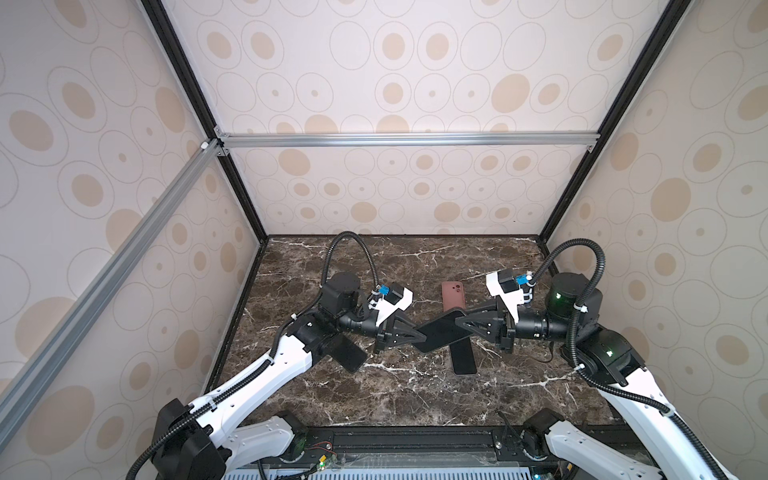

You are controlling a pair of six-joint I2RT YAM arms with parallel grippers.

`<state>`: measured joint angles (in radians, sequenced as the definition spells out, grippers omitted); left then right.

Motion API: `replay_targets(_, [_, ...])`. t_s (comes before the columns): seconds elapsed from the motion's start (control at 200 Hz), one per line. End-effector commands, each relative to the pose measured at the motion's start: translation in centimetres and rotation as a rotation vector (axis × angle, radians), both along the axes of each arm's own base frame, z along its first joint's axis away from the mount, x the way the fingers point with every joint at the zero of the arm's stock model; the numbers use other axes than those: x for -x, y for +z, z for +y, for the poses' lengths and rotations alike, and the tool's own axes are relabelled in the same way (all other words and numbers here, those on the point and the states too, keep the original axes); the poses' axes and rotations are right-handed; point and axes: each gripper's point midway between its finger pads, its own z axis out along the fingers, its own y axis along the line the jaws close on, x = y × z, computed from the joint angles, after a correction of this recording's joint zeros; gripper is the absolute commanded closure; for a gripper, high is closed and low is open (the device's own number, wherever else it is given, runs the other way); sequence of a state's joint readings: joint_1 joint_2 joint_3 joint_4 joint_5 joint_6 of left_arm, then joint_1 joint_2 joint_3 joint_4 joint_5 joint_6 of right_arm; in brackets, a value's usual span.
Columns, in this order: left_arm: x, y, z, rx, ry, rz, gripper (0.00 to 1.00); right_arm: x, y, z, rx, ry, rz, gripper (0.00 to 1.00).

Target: Take the phone out of the phone case

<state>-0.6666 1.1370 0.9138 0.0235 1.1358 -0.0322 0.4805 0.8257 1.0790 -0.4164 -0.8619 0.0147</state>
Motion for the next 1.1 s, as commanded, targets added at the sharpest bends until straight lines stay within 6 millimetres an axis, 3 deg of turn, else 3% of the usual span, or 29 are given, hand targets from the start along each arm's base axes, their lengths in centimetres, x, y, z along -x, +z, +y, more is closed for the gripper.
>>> replay_targets(0.0, [0.4,1.4,0.2,0.040,-0.007,-0.069,1.00,-0.1,1.4,-0.3,-0.029,-0.024,-0.053,1.00])
replay_targets(0.075, [0.4,1.6,0.2,0.042,0.000,-0.079,1.00,-0.1,1.0,-0.2,-0.016,-0.014,-0.041,0.99])
replay_targets(0.225, [0.3,1.8,0.3,0.027,0.006,-0.106,1.00,0.4,0.3,0.4,0.008,0.055,0.017,0.63])
replay_targets(0.325, [0.1,1.9,0.2,0.021,0.012,-0.117,1.00,0.4,0.3,0.9,0.005,0.093,0.059,0.52])
replay_targets(0.565, [-0.4,2.5,0.3,0.024,0.047,-0.156,1.00,-0.5,0.8,1.4,-0.037,0.081,0.113,0.52])
replay_targets(1.095, [-0.5,3.3,0.2,0.046,0.047,-0.180,1.00,-1.6,0.4,2.3,-0.080,0.087,0.247,0.66])
